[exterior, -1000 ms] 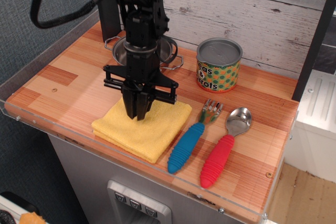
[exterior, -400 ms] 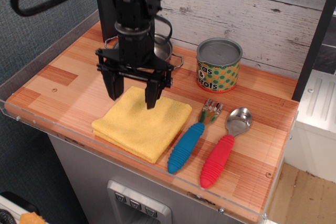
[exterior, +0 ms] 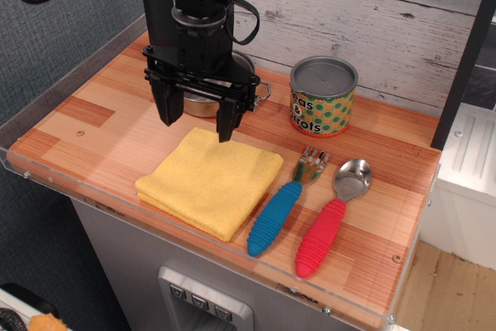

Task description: Move the yellow rag so that it's next to the blue fork.

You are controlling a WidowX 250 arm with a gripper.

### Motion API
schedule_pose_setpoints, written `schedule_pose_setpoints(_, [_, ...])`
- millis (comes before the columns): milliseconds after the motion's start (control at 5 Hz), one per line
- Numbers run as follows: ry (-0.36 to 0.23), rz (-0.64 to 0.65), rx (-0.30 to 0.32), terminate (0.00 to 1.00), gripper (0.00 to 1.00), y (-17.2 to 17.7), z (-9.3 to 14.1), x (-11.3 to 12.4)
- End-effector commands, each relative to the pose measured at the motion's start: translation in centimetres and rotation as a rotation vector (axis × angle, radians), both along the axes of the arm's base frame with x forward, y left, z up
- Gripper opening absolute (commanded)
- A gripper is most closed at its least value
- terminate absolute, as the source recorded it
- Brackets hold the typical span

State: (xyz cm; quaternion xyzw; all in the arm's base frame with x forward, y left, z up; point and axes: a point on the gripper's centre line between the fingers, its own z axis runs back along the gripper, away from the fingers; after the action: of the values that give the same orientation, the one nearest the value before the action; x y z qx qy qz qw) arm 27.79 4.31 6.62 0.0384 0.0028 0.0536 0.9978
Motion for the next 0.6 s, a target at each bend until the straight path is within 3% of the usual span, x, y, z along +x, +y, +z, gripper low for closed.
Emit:
schedule_pose_setpoints(0, [-0.099, -0.072, -0.036, 0.00, 1.00, -2.6, 3.6, 0.3])
schedule_pose_setpoints(400, [-0.126, -0.180, -0.041, 0.00, 1.00, -6.6, 4.5, 0.6])
